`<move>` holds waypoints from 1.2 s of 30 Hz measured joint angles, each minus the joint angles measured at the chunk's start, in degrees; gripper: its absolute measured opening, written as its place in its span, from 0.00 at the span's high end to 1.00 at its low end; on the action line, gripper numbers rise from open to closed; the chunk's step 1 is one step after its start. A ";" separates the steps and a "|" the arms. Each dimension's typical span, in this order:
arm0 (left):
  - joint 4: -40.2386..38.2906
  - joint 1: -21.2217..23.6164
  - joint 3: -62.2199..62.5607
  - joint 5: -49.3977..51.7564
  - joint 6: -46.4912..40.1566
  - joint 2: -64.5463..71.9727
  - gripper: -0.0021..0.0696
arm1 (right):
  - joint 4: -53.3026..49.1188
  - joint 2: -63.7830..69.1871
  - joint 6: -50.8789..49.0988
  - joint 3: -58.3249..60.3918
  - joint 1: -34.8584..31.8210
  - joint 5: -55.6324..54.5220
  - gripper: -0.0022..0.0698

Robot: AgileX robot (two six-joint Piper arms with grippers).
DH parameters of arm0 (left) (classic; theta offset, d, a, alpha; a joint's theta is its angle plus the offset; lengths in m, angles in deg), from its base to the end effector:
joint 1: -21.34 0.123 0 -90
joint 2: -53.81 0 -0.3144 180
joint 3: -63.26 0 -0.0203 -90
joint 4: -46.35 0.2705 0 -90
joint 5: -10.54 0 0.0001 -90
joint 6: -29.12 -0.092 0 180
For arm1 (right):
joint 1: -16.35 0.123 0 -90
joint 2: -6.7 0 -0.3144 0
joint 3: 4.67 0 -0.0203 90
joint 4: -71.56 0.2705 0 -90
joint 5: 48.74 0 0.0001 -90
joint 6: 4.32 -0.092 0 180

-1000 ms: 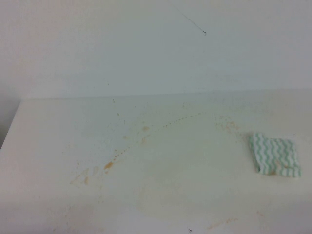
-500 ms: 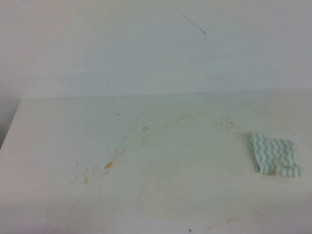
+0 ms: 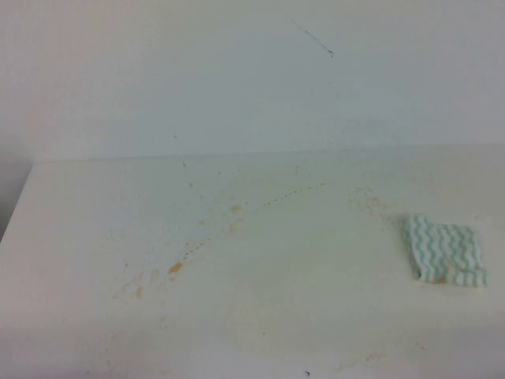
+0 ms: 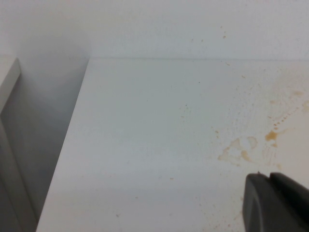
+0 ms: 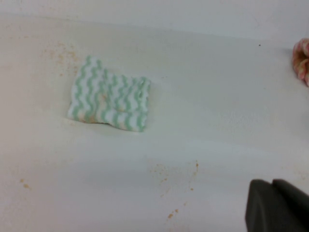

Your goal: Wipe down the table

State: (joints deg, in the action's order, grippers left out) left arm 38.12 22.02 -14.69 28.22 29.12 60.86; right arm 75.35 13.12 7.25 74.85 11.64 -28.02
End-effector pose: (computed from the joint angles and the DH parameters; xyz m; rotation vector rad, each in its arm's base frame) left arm 0.0454 -0.0035 0.1854 -0.1019 1.7878 -0.1287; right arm 0.0441 -0.0015 0.1712 -0.0701 1.8615 -0.1323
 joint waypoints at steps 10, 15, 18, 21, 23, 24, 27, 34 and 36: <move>0.00 0.00 0.00 0.00 0.00 0.00 0.98 | 0.00 0.00 -0.38 0.00 0.00 0.00 0.97; 0.00 0.23 0.00 0.00 0.00 0.00 0.98 | 0.00 0.00 -0.38 0.00 0.00 0.00 0.97; 0.00 1.50 0.00 0.00 0.00 0.00 0.98 | 0.00 0.00 -0.38 0.00 0.00 0.00 0.97; 0.00 2.71 0.00 0.00 0.00 0.00 0.98 | 0.00 0.00 -0.38 0.00 0.00 0.00 0.97; 0.00 2.71 0.00 0.00 0.00 0.00 0.98 | 0.00 0.00 -0.38 0.00 0.00 0.00 0.97; 0.00 2.71 0.00 0.00 0.00 0.00 0.98 | 0.00 0.00 -0.38 0.00 0.00 0.00 0.97; 0.00 2.71 0.00 0.00 0.00 0.00 0.98 | 0.00 0.00 -0.38 0.00 0.00 0.00 0.97; 0.00 2.71 0.00 0.00 0.00 0.00 0.98 | 0.00 0.00 -0.28 0.00 0.00 0.00 0.97; 0.00 2.71 0.00 0.00 0.00 0.00 0.98 | 0.00 0.00 -0.27 0.00 0.00 0.00 0.97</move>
State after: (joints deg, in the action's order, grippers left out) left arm 38.12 24.73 -14.69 28.22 29.12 60.86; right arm 75.35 13.12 6.98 74.85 11.64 -28.02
